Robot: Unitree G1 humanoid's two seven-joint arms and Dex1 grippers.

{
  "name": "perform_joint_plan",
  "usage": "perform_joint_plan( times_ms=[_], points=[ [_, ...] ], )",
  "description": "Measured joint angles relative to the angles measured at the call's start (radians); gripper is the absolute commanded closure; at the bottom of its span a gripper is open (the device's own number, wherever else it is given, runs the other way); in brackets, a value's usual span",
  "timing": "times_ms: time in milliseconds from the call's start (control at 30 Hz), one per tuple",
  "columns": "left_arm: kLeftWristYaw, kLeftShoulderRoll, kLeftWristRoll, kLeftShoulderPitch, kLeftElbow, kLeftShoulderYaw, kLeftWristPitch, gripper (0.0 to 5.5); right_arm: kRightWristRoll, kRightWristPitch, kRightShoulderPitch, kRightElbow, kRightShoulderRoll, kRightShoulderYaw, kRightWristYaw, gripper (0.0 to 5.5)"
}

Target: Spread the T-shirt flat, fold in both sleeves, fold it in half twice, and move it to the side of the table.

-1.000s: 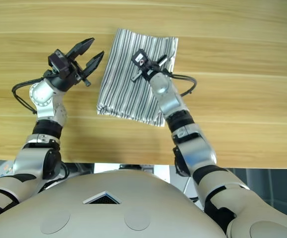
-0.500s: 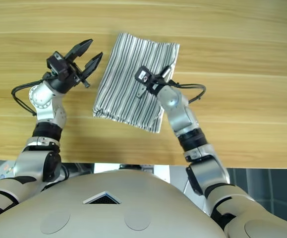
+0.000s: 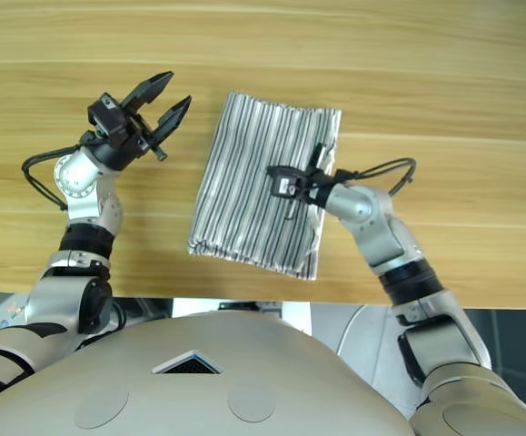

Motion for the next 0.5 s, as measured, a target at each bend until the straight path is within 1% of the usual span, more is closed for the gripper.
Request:
perform_joint_plan(
  times_ms=[133,267,433,500],
  points=[
    [0.000,0.001,0.000,0.000,-0.003,-0.003,0.005,3.51,0.006,-0.136,0.017,0.002,-0.107,0.007,0.038,5.48],
    [0.000,0.002,0.000,0.000,-0.005,-0.006,0.005,3.51,0.027,-0.223,0.033,0.003,-0.173,0.009,0.066,5.48],
    [0.001,0.002,0.000,0.000,-0.005,-0.008,0.005,3.51,0.080,-0.206,0.050,-0.002,-0.157,-0.036,0.064,5.48],
    [0.001,0.003,0.000,0.000,-0.004,-0.007,0.005,3.51,0.106,-0.166,0.051,-0.013,-0.120,-0.086,0.035,5.48]
  ],
)
